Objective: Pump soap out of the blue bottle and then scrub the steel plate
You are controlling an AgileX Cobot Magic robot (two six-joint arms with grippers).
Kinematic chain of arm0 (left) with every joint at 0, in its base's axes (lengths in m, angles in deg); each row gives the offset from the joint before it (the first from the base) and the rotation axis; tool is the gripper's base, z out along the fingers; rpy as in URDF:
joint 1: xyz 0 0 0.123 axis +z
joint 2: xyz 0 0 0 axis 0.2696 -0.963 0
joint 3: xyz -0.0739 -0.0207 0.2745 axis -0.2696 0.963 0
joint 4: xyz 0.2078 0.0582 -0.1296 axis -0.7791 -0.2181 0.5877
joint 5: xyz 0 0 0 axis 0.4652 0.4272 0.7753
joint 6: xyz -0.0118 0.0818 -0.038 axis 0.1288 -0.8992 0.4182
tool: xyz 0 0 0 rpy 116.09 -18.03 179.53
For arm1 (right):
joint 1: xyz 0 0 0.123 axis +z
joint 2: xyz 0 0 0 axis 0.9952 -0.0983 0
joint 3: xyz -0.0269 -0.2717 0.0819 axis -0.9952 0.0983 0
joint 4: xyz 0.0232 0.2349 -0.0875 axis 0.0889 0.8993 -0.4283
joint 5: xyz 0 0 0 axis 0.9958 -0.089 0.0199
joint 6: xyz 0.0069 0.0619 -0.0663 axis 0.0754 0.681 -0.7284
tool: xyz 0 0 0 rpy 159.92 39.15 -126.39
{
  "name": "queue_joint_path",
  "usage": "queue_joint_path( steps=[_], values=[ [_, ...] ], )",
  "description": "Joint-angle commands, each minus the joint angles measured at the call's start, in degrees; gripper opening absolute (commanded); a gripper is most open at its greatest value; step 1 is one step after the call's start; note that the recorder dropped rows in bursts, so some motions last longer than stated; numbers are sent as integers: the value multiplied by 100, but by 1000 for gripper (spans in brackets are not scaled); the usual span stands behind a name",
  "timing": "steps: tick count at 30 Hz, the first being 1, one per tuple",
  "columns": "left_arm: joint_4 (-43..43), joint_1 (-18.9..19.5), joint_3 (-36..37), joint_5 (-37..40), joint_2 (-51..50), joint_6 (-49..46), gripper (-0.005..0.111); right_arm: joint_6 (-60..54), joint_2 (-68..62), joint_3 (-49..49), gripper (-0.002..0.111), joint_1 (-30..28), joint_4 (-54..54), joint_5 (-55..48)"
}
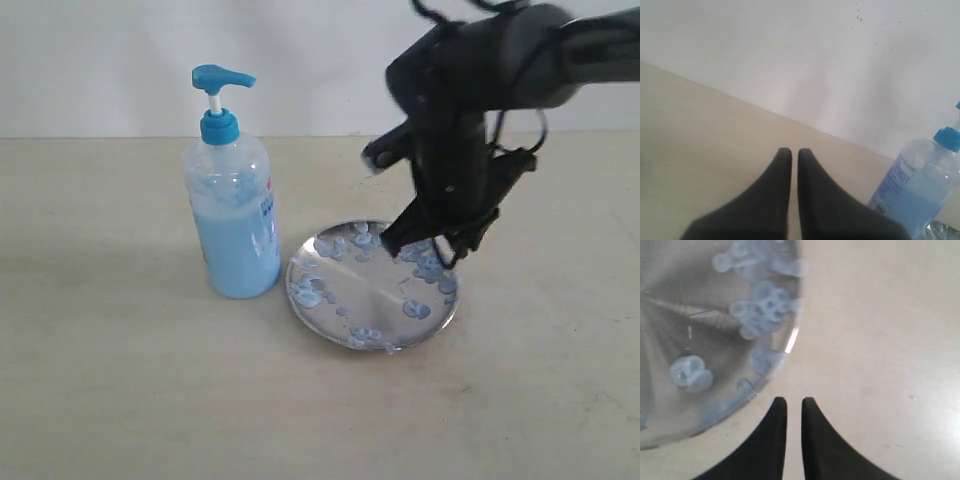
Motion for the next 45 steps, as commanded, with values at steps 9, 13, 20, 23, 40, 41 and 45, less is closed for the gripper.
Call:
queue_joint_path(
  steps=[9, 13, 20, 23, 40, 41, 45],
  values=[
    [64, -31, 21, -69, 22, -33, 4, 421, 6768, 5442, 0, -92, -353, 6193],
    [64, -31, 21, -69, 22, -33, 4, 661, 8102, 6490, 0, -92, -323, 6615],
    [64, -31, 21, -69, 22, -33, 4, 1352, 9264, 6749, 0, -92, 220, 5203],
    [64, -31, 21, -69, 22, -33, 4, 2085, 9412, 6749, 0, -92, 654, 3966],
    [64, -31, 21, -77, 22, -33, 4, 964, 11421, 6719, 0, -1666, -740, 3996],
    [64, -31, 21, -35, 22, -33, 4, 1061, 11421, 6709, 0, -1782, -673, 3892],
    [64, -31, 21, -59, 22, -33, 4, 941, 11419, 6709, 0, -1938, -31, 3235]
  ],
)
